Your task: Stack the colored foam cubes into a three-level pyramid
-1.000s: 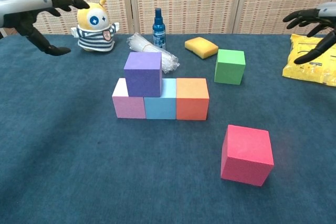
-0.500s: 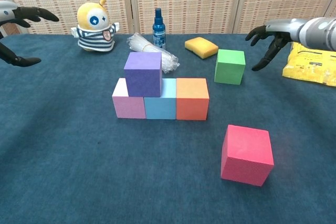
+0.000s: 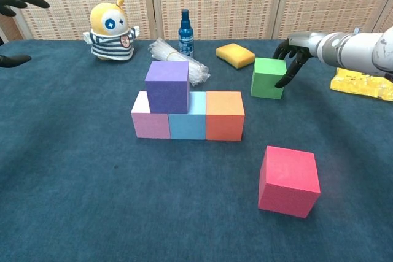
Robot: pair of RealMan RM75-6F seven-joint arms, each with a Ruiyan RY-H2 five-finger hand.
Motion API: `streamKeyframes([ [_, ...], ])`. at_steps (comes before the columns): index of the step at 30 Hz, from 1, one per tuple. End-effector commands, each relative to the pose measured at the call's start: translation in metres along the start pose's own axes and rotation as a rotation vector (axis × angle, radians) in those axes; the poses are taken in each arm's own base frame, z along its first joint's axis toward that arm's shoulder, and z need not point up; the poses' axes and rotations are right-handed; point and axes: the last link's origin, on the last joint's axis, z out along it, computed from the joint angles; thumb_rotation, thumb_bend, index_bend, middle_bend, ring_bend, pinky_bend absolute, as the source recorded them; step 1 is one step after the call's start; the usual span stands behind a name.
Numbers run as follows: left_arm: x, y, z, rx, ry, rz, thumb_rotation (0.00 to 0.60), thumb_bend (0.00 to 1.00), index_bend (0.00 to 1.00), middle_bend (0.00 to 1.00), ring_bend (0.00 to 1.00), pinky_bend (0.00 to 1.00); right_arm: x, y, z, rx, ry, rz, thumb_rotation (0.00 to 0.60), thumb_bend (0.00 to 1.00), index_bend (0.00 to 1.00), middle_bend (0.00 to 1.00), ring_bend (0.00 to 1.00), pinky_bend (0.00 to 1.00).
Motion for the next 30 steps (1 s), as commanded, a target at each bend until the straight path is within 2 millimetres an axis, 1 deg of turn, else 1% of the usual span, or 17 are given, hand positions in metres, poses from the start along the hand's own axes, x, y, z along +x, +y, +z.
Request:
streamKeyframes([
  [1,0.004,-0.002,-0.004,-0.006,0.01,-0.016,0.6,0.34,0.13,0.05,0.0,0.1,-0.001,-0.007,0.005,-0.016,0.019,0.007,0.6,0.17,0.4,0.31,0.26,0.33],
  [6,0.008,-0.005,-0.009,-0.007,0.025,-0.029,0.6,0.34,0.13,0.05,0.0,0.1,-0.002,-0.012,0.01,-0.035,0.034,0.005,0.6,0.25,0.53,0.37,0.31,0.35],
  [9,0.011,-0.01,-0.013,-0.002,0.027,-0.019,0.6,0.34,0.13,0.05,0.0,0.1,0.007,-0.013,0.007,-0.02,0.047,0.012,0.6,0.28,0.59,0.42,0.34,0.36],
  [11,0.012,-0.013,-0.016,0.002,0.029,-0.005,0.6,0.34,0.13,0.05,0.0,0.1,0.017,-0.011,-0.001,0.006,0.06,0.006,0.6,0.3,0.6,0.43,0.35,0.36],
  [12,0.013,-0.015,-0.017,0.004,0.033,0.002,0.6,0.34,0.13,0.05,0.0,0.1,0.022,-0.009,-0.006,0.021,0.066,0.0,0.6,0.3,0.6,0.43,0.35,0.36],
  [15,0.014,-0.02,-0.021,0.018,0.044,0.028,0.6,0.34,0.13,0.05,0.0,0.1,0.043,-0.005,-0.033,0.074,0.086,-0.013,0.6,0.3,0.6,0.43,0.35,0.36],
  [18,0.014,-0.024,-0.025,0.029,0.046,0.054,0.6,0.34,0.14,0.05,0.0,0.1,0.063,-0.006,-0.068,0.125,0.086,-0.006,0.6,0.3,0.6,0.43,0.35,0.36],
  [20,0.014,-0.025,-0.027,0.03,0.041,0.07,0.6,0.34,0.14,0.05,0.0,0.1,0.069,-0.009,-0.086,0.147,0.075,-0.007,0.6,0.3,0.6,0.43,0.35,0.36],
  [22,0.015,-0.025,-0.029,0.03,0.035,0.083,0.6,0.34,0.14,0.05,0.0,0.1,0.072,-0.015,-0.104,0.173,0.052,-0.007,0.6,0.3,0.6,0.43,0.35,0.36],
  [25,0.013,-0.026,-0.031,0.024,0.027,0.099,0.6,0.34,0.14,0.05,0.0,0.1,0.069,-0.026,-0.124,0.215,0.008,-0.008,0.6,0.3,0.6,0.43,0.35,0.36],
  [28,0.011,-0.026,-0.033,0.018,0.027,0.101,0.6,0.34,0.14,0.05,0.0,0.1,0.061,-0.038,-0.135,0.25,-0.031,-0.015,0.6,0.3,0.6,0.43,0.35,0.36],
  [30,0.01,-0.025,-0.035,0.01,0.025,0.096,0.6,0.34,0.14,0.05,0.0,0.1,0.056,-0.048,-0.139,0.269,-0.052,-0.013,0.6,0.3,0.59,0.43,0.35,0.36],
])
